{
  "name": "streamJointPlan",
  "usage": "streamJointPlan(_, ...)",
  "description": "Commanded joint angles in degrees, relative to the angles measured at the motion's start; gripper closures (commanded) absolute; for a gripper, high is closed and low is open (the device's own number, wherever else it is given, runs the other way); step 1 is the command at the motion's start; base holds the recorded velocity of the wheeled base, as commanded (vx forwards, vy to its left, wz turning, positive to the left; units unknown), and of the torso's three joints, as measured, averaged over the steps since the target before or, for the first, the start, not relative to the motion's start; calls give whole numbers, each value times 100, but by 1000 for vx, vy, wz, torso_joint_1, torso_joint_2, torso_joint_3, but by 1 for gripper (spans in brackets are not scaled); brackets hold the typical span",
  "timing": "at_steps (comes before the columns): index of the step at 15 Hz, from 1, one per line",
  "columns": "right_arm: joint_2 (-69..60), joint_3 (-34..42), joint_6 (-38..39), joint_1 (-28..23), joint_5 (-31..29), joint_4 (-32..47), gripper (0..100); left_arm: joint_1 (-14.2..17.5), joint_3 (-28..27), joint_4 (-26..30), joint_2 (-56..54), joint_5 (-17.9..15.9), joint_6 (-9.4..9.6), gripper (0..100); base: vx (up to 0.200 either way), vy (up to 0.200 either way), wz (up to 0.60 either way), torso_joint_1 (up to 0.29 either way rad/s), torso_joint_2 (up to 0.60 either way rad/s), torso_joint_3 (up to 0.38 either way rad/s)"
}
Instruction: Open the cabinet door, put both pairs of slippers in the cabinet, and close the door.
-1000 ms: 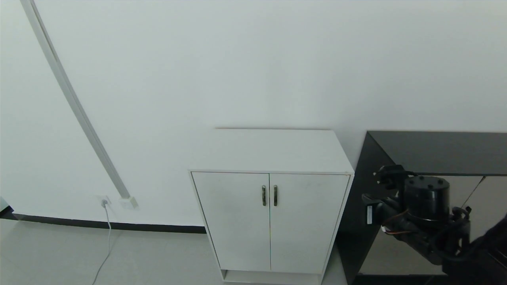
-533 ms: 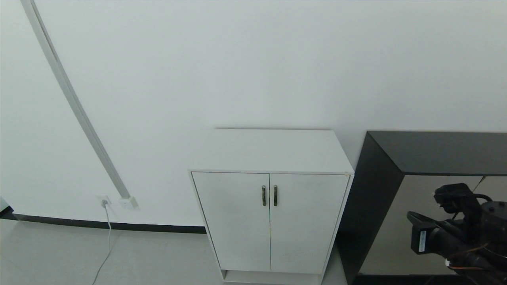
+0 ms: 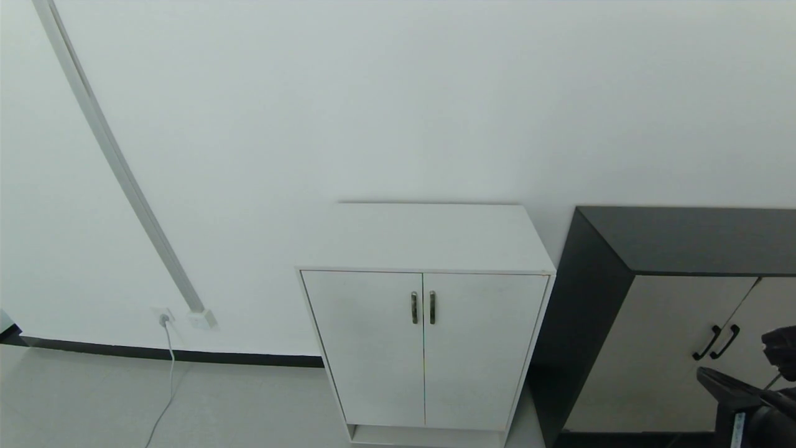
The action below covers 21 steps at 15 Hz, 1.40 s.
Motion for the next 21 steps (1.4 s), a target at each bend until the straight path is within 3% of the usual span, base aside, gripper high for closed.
streamJointPlan(1,-971,10,4,-3,144,722,100,1,1,-1,8,6,-4,100,0,0,0,0,0,0)
streamJointPlan(8,-2395,10,48,-3,706,3166,100,1,1,-1,8,-3,-4,100,0,0,0,0,0,0)
streamJointPlan(9,-3150,10,22,6,1058,4062,100,1,1,-1,8,-3,-4,100,0,0,0,0,0,0)
streamJointPlan(11,-3774,10,13,14,1436,4695,100,1,1,-1,8,-3,-4,100,0,0,0,0,0,0)
streamJointPlan(13,-4152,10,-5,58,1611,5029,100,1,1,-1,8,-3,-4,100,0,0,0,0,0,0)
streamJointPlan(18,-4302,10,-224,436,1638,5029,100,1,1,-1,8,-3,-4,100,0,0,0,0,0,0)
streamJointPlan(21,-4451,10,-180,410,1444,5038,100,1,1,-1,8,-3,-4,100,0,0,0,0,0,0)
